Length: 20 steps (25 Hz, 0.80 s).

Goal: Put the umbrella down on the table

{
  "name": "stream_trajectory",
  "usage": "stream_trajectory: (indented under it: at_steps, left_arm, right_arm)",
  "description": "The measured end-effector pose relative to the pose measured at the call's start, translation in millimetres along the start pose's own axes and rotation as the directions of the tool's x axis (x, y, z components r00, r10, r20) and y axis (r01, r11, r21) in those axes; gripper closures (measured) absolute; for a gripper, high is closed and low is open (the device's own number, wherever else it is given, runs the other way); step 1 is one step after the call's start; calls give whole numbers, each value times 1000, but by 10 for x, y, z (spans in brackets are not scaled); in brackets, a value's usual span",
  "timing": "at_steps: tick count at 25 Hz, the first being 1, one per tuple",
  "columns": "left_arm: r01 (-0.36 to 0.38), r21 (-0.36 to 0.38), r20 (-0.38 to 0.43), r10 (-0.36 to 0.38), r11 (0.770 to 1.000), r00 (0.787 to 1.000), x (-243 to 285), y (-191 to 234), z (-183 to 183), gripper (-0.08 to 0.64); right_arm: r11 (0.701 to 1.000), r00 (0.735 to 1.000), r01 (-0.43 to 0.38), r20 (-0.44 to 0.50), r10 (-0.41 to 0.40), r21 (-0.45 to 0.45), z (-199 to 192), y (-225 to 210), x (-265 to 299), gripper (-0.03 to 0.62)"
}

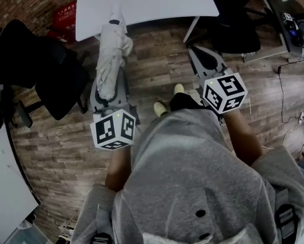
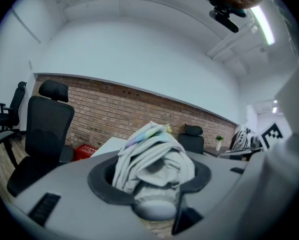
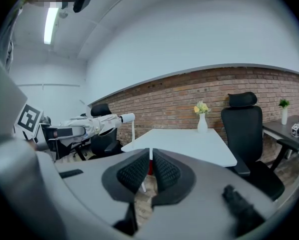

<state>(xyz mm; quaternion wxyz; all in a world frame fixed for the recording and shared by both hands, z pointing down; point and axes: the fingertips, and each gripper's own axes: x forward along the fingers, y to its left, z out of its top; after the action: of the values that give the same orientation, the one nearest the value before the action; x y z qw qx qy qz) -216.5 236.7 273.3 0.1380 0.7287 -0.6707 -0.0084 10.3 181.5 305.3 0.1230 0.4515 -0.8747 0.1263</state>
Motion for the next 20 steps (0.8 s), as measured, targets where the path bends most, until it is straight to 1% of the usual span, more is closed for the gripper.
stream_trajectory:
  at_steps: [6, 10, 20]
  left_arm:
    - [-8, -17, 11, 8, 1000, 1000, -79, 55, -34, 333]
    - [-18, -15, 13, 18, 1000, 1000, -77, 85, -41, 333]
    - [-39, -14, 6, 39, 999, 999, 170, 82, -71, 333]
  right_arm:
    - [1000, 1000, 3, -11, -3, -20, -75, 52, -37, 558]
    - [1000, 1000, 3, -14, -3, -29, -102, 40, -34, 558]
    - [1000, 1000, 0, -12, 0, -30, -71, -202, 117, 558]
